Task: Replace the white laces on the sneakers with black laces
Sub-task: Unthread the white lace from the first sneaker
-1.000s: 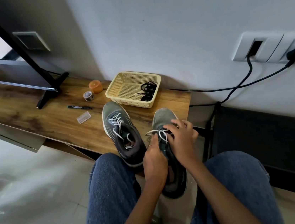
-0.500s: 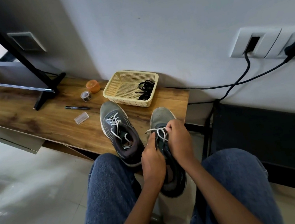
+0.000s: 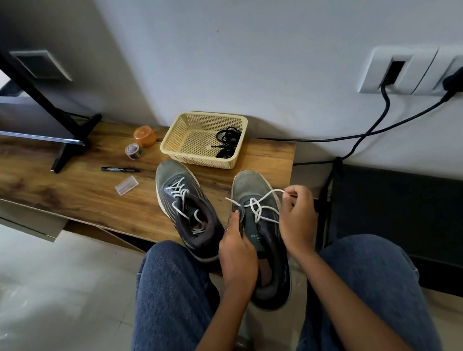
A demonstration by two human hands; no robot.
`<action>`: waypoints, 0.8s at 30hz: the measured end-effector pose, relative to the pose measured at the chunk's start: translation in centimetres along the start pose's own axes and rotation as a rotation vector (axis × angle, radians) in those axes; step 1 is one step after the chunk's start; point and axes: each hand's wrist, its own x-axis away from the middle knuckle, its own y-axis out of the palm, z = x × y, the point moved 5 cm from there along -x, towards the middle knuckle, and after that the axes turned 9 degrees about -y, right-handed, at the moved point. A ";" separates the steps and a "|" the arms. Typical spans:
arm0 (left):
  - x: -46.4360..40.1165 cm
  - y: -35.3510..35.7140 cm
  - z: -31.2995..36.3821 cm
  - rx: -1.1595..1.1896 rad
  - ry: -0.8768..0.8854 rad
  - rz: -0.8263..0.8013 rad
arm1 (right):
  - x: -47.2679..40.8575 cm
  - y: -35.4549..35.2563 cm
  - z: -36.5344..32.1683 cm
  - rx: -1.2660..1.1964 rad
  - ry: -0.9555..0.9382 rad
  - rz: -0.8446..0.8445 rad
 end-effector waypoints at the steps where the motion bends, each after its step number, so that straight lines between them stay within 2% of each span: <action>1: 0.0 0.0 0.1 -0.010 0.004 -0.006 | 0.0 0.3 -0.5 0.107 -0.115 -0.053; 4: 0.3 -0.1 0.5 -0.031 0.042 -0.019 | 0.3 1.9 -1.2 0.348 -0.332 -0.244; 7: 0.4 0.0 0.5 -0.064 0.073 -0.028 | 0.7 2.8 -1.1 0.413 -0.380 -0.337; 18: 0.2 0.1 0.3 -0.056 0.019 -0.047 | 0.8 2.3 -2.1 0.368 -0.401 -0.235; 20: 0.2 0.0 0.3 -0.024 -0.007 -0.027 | 0.7 2.3 -1.8 0.288 -0.332 -0.224; 24: 0.1 0.0 0.2 0.015 -0.048 -0.001 | 0.6 1.6 -0.5 0.091 -0.148 -0.100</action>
